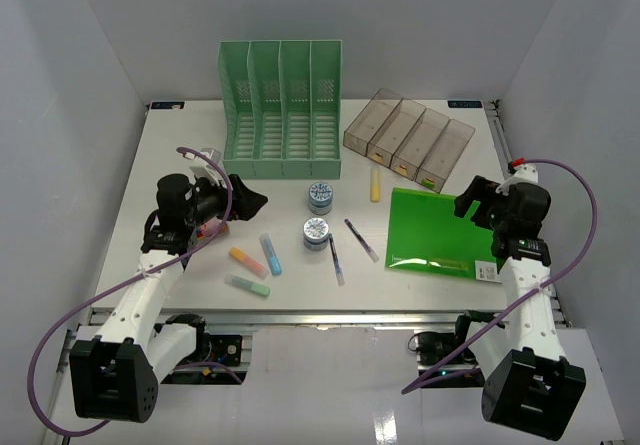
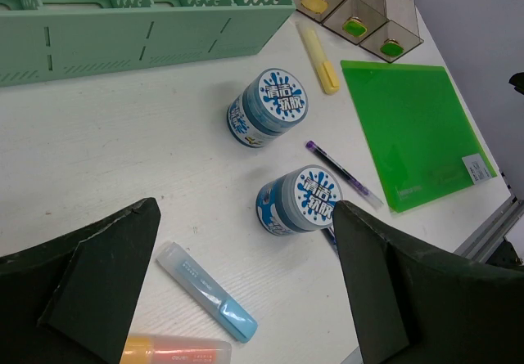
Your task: Organize the desk
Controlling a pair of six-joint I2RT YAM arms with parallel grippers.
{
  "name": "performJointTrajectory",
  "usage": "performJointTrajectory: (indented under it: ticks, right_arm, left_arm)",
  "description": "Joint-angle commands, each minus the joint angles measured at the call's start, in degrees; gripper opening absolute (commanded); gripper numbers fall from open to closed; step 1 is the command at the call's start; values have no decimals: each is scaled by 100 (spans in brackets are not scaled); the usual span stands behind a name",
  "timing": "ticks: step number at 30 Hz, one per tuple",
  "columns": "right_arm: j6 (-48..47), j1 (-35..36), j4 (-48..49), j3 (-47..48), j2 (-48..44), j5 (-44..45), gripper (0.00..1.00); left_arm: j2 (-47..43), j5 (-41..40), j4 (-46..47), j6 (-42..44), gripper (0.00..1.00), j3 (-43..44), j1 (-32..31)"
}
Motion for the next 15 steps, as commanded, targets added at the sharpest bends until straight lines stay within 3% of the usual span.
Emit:
performJointTrajectory:
  ticks: [1, 11, 15]
  right_arm:
    - [-54, -6, 125, 283, -91, -163, 90]
    - [-594, -23, 222, 133, -245, -1009, 90]
    - [-1341, -32, 272, -106, -264, -2078, 90]
  left_arm:
    - [-110, 25, 28, -28, 98, 221, -26]
    - [-145, 42, 28, -28, 98, 214, -26]
    - [-154, 42, 28, -28, 98, 214, -26]
